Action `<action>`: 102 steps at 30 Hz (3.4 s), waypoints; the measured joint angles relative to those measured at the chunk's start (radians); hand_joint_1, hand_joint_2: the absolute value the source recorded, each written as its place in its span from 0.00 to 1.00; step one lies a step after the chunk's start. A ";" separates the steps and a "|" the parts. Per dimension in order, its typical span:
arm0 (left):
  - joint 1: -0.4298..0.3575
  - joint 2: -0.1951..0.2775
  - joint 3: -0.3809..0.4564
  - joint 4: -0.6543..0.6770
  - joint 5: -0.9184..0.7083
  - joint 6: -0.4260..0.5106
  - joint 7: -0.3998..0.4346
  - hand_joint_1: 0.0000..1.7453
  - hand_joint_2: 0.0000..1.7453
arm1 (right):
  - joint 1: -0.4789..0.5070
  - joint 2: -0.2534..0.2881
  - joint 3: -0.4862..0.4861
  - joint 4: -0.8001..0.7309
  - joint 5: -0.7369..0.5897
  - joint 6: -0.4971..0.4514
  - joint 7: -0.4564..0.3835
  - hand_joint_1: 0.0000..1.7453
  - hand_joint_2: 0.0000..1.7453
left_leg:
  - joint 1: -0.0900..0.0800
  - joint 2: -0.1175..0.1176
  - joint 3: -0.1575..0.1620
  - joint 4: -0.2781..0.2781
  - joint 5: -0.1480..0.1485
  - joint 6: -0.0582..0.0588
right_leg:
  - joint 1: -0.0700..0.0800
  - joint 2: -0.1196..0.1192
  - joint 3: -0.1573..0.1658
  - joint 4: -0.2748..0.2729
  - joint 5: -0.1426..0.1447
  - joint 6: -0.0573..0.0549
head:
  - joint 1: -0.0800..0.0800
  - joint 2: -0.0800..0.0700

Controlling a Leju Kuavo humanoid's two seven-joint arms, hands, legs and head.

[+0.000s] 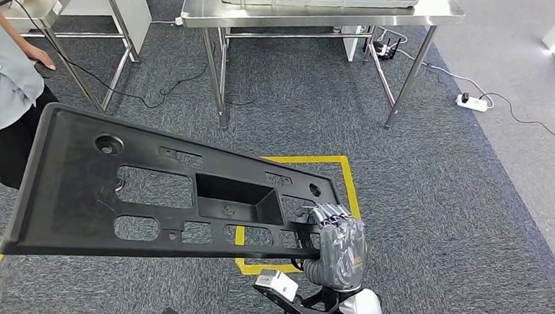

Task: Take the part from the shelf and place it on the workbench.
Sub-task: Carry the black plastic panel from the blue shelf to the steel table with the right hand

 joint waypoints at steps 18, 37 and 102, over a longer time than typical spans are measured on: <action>-0.004 0.000 -0.001 0.000 -0.002 -0.013 0.001 0.00 1.00 | -0.006 -0.004 0.003 0.001 -0.001 0.000 -0.002 1.00 1.00 | 0.001 -0.003 0.121 -0.220 0.060 0.039 | -0.006 -0.005 -0.042 0.055 0.006 0.043 | 0.002 0.000; -0.001 0.011 -0.003 0.000 -0.002 -0.012 0.002 0.00 1.00 | -0.014 -0.003 0.006 0.001 -0.001 -0.004 -0.006 1.00 1.00 | -0.010 -0.005 0.071 -0.209 0.095 0.036 | 0.004 0.003 0.033 0.004 -0.047 0.023 | 0.000 0.000; -0.016 0.011 -0.018 0.000 -0.019 -0.027 0.004 0.00 1.00 | -0.132 -0.013 0.014 -0.036 0.037 0.045 0.022 1.00 1.00 | -0.004 -0.007 0.114 -0.250 0.097 0.055 | 0.004 -0.001 -0.020 0.108 -0.086 0.037 | 0.000 0.000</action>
